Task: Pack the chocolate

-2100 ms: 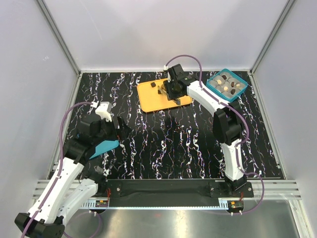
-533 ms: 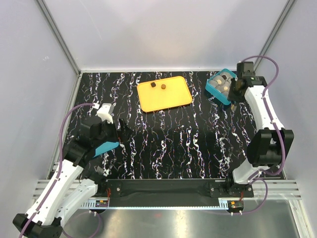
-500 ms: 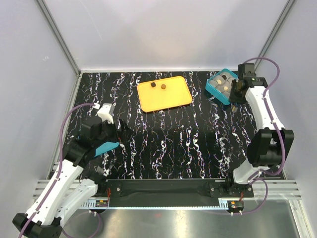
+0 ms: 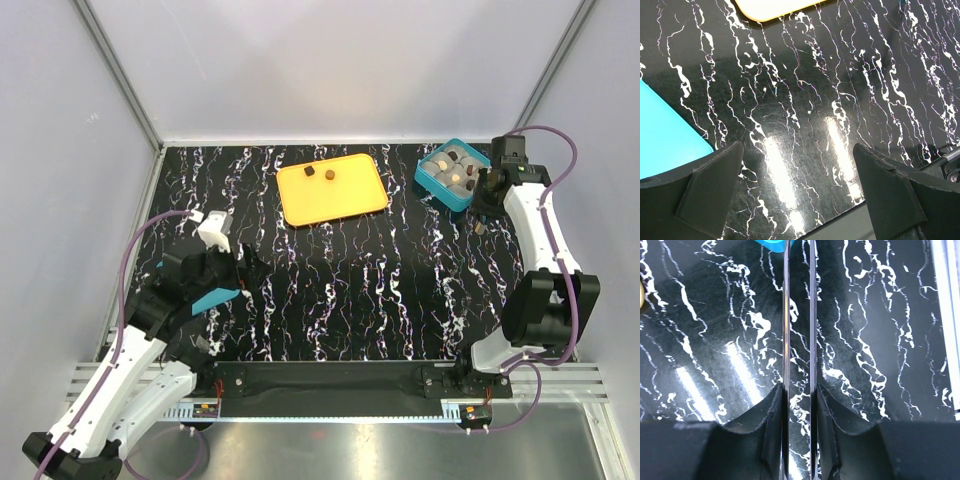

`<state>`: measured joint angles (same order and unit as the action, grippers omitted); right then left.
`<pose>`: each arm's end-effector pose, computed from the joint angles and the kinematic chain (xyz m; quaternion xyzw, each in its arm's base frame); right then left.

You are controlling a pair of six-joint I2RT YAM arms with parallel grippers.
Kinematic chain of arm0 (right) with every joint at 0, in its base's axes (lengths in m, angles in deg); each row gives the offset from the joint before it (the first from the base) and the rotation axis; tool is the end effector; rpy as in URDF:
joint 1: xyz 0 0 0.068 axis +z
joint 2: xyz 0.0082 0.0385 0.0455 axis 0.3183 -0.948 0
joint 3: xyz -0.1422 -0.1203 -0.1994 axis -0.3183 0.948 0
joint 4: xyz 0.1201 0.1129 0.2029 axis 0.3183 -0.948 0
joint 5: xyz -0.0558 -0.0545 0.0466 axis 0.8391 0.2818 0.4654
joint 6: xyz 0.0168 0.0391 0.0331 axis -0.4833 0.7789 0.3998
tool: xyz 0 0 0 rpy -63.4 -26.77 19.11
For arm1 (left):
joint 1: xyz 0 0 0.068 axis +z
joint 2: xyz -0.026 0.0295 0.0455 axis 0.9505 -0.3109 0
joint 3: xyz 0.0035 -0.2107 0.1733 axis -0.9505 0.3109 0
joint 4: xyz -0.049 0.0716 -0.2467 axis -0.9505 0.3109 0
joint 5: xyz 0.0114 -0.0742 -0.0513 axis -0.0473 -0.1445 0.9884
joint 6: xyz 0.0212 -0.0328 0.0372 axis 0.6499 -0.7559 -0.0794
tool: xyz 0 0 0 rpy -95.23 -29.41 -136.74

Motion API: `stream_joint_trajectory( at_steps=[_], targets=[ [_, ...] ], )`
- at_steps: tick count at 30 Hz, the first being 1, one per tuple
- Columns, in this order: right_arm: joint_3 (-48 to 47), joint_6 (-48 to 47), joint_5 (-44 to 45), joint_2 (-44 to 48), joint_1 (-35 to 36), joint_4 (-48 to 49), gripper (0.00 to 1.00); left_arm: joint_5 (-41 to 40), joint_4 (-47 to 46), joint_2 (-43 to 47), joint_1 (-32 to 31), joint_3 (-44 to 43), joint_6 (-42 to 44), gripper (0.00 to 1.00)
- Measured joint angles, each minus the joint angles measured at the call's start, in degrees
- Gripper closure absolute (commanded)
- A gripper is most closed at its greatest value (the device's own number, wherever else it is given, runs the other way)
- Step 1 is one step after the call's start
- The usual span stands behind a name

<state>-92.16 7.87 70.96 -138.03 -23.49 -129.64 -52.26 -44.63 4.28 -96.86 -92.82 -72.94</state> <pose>0.3219 -0.0326 0.3189 0.1346 0.9492 -0.0557 0.2790 0.1270 -0.0634 0.3005 0.0654 0.8606 -0.2355 0.4468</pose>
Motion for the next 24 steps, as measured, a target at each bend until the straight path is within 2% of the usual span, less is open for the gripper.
stream_joint_trajectory(
  at_steps=[24],
  targets=[
    [-0.4, 0.3, -4.5, -2.6, 0.0, 2.7, 0.74, 0.0, 0.0, 0.0, -0.7, 0.3, 0.0, 0.01]
  ],
)
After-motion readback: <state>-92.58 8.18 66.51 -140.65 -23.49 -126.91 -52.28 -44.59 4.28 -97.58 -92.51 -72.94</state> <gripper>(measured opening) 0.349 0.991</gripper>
